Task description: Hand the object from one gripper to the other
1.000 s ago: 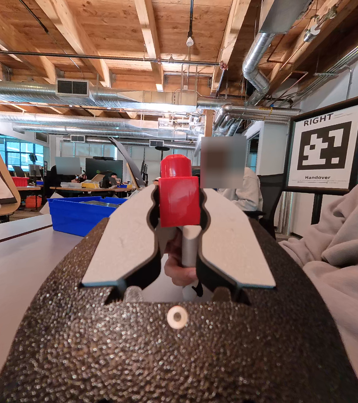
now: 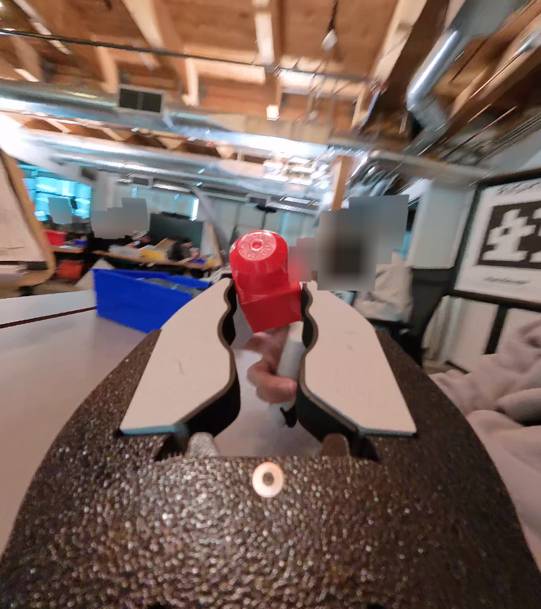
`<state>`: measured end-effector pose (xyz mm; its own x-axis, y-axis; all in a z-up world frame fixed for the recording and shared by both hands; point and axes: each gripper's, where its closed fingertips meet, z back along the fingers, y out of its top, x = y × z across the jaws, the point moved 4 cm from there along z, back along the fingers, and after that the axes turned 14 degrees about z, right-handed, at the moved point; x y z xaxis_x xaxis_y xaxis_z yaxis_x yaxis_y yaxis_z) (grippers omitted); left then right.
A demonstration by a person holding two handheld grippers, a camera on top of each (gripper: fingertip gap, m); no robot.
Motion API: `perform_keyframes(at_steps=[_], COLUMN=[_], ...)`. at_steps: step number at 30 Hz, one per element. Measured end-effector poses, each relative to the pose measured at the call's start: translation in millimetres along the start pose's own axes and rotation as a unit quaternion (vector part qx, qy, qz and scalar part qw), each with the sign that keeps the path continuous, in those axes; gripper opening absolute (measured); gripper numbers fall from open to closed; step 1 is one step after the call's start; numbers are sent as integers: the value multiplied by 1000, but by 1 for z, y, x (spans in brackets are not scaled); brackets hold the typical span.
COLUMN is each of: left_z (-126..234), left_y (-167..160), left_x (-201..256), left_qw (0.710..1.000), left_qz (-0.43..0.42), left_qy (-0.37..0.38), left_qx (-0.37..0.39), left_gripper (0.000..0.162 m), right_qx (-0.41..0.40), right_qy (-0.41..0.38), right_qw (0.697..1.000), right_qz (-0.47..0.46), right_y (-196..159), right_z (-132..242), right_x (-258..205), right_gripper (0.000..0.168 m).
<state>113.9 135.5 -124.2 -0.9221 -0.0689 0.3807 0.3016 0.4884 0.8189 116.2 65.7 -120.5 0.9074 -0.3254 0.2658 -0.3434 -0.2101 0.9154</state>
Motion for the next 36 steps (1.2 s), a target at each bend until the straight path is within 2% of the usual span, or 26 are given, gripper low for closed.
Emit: perform_keyframes(at_steps=[2,4,6,8,13,16,19,21,23,25,27,28,29,32,34,36], left_z=[2,3,0,-1,-1,0,1,2,1,-1,-4,-5,-5,-4,-4,-2], left_y=[4,5,1,-3,-3,-2,0,2,-2,-8,-17,-20,-21,-22,-19,-13], left_x=[5,9,11,10,8,0,-6,-9,-9,-11,-16,-15,-13,-12,-11,-10], left_qw=[1000,999,999,999,1000,1000,999,998,999,998,995,994,994,995,996,997], left_qz=[5,6,5,-5,-18,-23,-2,14,26,37,55,64,67,52,27,-13], left_qy=[-24,-43,-48,-41,-20,15,40,51,45,52,64,56,44,43,44,53], left_qx=[18,21,4,-8,-2,10,21,22,6,-24,-57,-66,-71,-78,-72,-46], left_gripper=[37,36,37,37,36,36,49,58,60,63,61,58,48,42,40,40], right_qx=[35,49,46,47,28,11,-32,-70,-114,-127,-124,-128,-133,-119,-87,-44], right_qy=[23,26,28,46,34,-20,-99,-121,-113,-104,-97,-93,-87,-80,-68,-55], right_qw=[996,993,995,996,998,996,954,903,853,821,809,804,800,825,880,949], right_qz=[-80,-102,-84,-67,-34,85,280,405,497,547,566,574,578,547,462,307], right_y=[4,6,5,6,6,7,8,6,-3,-6,-5,-6,-8,-8,-5,1], right_z=[2,4,3,3,4,5,8,8,5,3,4,4,5,7,7,6], right_x=[2,3,0,-6,-3,1,5,2,-2,-7,-10,-10,-10,-11,-11,-8], right_gripper=[67,61,56,39,39,39,38,38,38,38,38,38,38,36,41,77])
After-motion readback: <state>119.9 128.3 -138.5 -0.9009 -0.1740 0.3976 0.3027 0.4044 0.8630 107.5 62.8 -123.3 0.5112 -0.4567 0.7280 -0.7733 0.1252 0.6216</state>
